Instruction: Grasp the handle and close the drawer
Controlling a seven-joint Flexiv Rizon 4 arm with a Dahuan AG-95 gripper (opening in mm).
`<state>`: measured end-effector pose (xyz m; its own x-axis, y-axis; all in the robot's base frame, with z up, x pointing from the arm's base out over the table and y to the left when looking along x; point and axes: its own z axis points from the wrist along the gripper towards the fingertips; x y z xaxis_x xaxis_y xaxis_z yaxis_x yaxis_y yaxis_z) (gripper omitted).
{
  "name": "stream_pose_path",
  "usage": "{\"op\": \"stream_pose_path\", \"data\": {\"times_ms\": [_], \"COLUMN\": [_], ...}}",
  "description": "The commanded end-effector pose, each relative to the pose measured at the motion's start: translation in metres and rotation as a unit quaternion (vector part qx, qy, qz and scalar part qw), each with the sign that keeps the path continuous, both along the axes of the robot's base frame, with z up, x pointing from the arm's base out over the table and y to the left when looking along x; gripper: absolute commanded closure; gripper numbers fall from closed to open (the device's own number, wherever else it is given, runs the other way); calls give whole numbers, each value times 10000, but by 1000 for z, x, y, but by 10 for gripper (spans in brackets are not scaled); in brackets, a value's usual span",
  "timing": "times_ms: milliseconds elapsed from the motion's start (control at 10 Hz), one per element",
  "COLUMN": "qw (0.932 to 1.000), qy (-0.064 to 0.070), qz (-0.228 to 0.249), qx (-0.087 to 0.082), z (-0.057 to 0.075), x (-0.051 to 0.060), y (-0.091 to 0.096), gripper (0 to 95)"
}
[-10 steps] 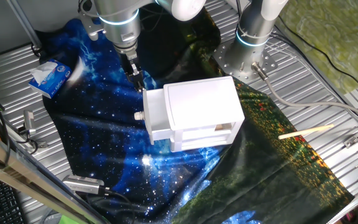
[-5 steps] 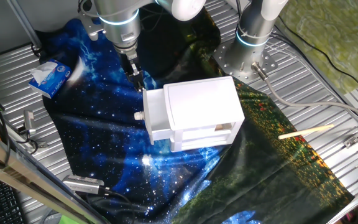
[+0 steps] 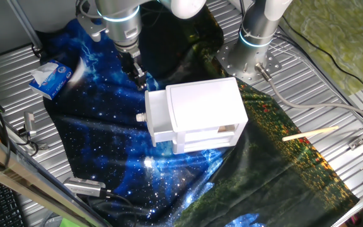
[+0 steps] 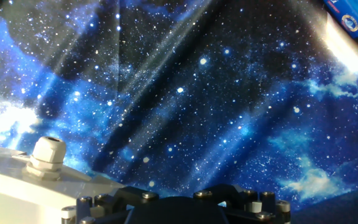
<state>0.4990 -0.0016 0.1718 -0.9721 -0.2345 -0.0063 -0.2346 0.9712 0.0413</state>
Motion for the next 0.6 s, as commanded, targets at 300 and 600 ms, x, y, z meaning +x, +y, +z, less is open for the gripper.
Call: {"op": "stream_pose_path", "data": {"times_ms": [300, 600], "qw": [9991, 9992], "qy": [62, 87], "qz": [413, 394], "qx": [29, 26], "z": [0, 0], "x": [1, 4], "y": [0, 0], "gripper": [950, 950]}}
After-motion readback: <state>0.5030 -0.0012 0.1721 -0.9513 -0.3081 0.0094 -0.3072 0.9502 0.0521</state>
